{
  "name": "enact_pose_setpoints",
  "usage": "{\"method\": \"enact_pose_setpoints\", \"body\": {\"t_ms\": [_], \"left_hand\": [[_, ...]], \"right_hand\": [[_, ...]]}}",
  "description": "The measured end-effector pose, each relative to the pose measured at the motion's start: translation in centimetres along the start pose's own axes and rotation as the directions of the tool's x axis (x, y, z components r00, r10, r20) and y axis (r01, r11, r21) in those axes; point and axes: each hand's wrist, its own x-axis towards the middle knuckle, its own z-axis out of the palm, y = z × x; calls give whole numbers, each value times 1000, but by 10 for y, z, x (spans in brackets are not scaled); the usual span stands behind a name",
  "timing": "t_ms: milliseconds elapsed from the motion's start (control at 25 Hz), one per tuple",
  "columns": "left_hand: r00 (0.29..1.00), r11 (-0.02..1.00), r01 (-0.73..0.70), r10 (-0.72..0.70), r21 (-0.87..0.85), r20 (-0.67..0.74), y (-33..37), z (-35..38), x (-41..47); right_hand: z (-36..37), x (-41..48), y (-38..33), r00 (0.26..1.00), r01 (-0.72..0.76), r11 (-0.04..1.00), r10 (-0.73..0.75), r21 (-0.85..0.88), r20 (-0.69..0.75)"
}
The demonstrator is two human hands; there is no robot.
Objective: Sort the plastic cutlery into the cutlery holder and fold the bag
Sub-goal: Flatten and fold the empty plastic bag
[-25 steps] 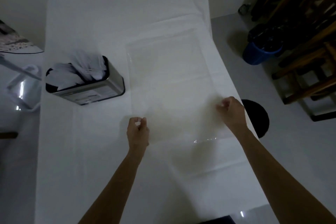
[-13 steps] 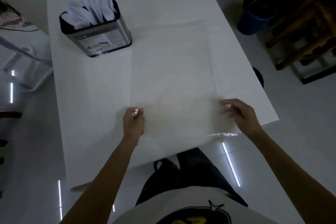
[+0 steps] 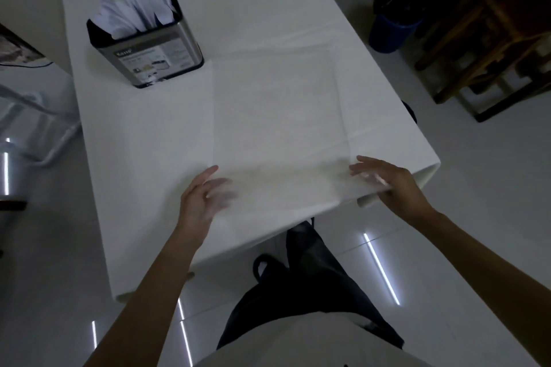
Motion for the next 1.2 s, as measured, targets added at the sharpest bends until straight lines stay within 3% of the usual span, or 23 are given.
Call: {"method": "enact_pose_setpoints", "body": {"t_ms": [80,160,240,320,440,600,680,920,1040,1200], "left_hand": [[991,999,-53,52,6,123,8,-10,-1],[982,970,-149,123,190,140,13,-12,2],[976,853,-204,214,481,33,17,-7,9],[945,766,-216,320,606,-69,24,2,18],[876,733,-418,481,536,25,38,19,33],[851,773,-478,525,416,2,57,46,61],[851,796,-469,524,381,-46,63,61,76],[783,722,-406,591,560,-194,73,88,142],[753,669,-231,583,706,-306,85,101,165],[761,600,-83,554,796,-338,88,109,190]], "right_hand": [[0,8,-13,986,-128,989,135,75,-101],[0,22,-25,966,-181,974,202,133,-164],[-1,35,-31,956,-180,956,226,231,-187],[-5,50,-36,945,-190,908,272,374,-180],[-22,77,-47,934,-146,812,301,565,-191],[-48,124,-49,923,-124,789,315,602,-222],[-54,152,-43,916,-137,797,328,588,-231],[-47,249,-11,921,-165,822,326,545,-213],[-36,296,11,911,-222,842,359,492,-204],[-20,335,37,905,-356,910,392,211,-165]]}}
